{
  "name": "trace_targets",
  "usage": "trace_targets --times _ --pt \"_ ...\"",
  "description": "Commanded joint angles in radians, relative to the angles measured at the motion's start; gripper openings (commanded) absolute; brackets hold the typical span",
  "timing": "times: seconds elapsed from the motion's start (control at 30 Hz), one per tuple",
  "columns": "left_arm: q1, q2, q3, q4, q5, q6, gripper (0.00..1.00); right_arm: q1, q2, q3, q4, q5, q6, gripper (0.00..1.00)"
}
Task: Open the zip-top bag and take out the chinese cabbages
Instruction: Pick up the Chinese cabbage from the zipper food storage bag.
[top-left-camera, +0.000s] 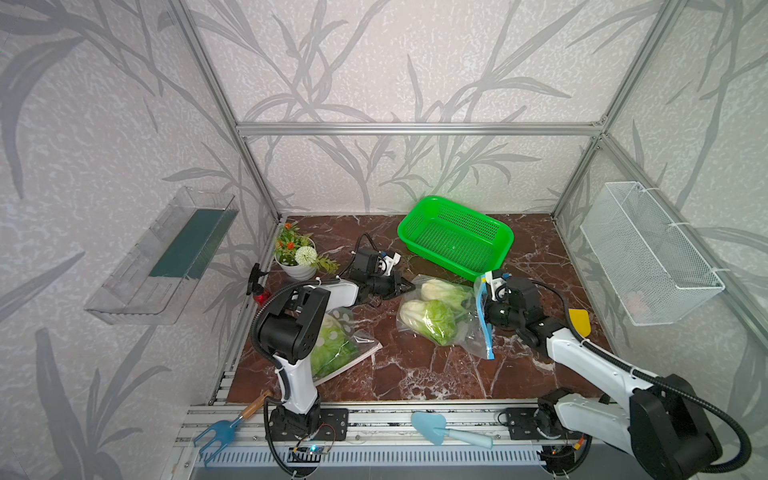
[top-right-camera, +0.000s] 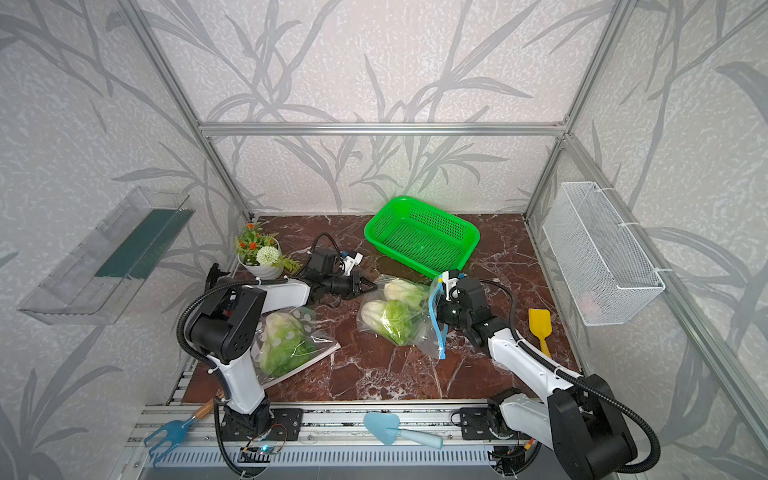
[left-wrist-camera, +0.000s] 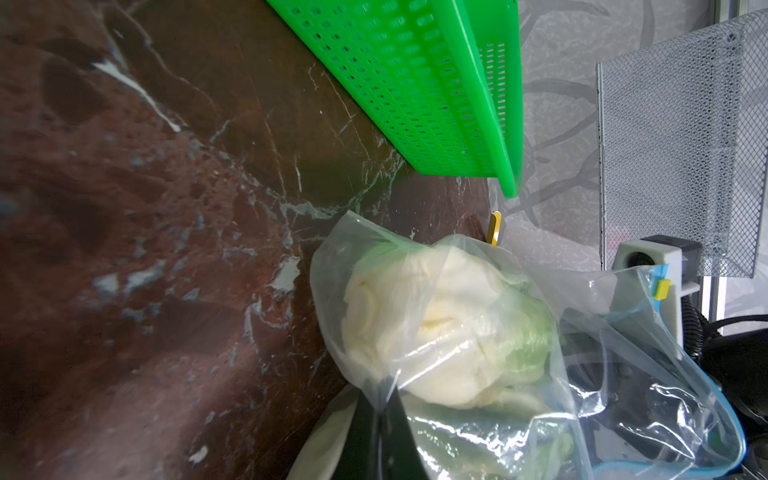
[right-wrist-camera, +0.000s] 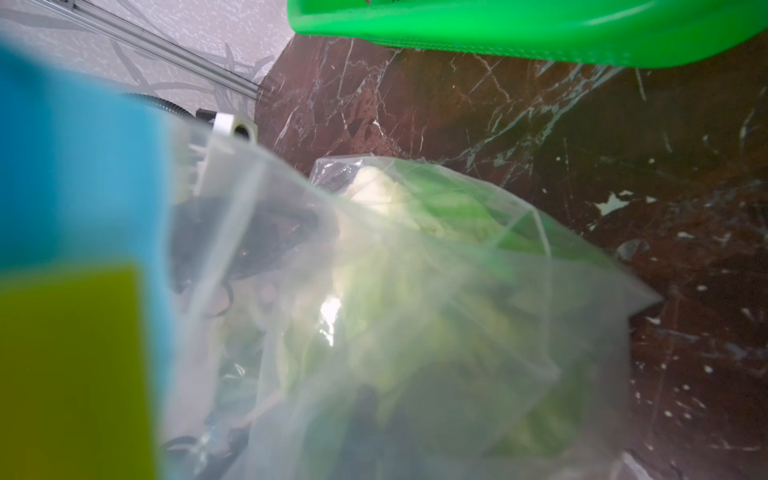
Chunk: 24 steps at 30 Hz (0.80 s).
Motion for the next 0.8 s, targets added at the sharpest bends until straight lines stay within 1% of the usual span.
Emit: trace_targets --times 0.0,0.1,0.17,0.27,0.53,0.6,0.77 --pt "0.04 -0.073 0.013 -0.116 -0.089 0.071 0.0 -0.007 -0.04 0.053 -0.036 -0.045 0.019 0.03" --pt "0.054 -0.107 0.037 -0.215 -0.164 0.117 0.0 -0.002 -0.038 0.087 -0.089 -0.067 0.045 0.02" --pt "0.06 -0.117 0.052 -0.251 -0.189 0.141 0.0 0.01 -0.038 0.118 -0.151 -0.047 0.033 0.02" --pt "0.076 -0.107 0.086 -0.311 -0.206 0.16 0.0 0.013 -0.038 0.18 -0.291 0.003 -0.027 0.02" --pt "0.13 -0.075 0.154 -0.4 -0.244 0.19 0.0 0.014 -0.033 0.292 -0.456 0.009 -0.093 0.02" --pt "0.146 -0.071 0.164 -0.412 -0.259 0.188 0.0 0.016 -0.031 0.285 -0.441 -0.015 -0.087 0.02" --pt "0.181 -0.066 0.176 -0.467 -0.285 0.211 0.0 0.015 -0.066 0.354 -0.544 0.003 -0.164 0.01"
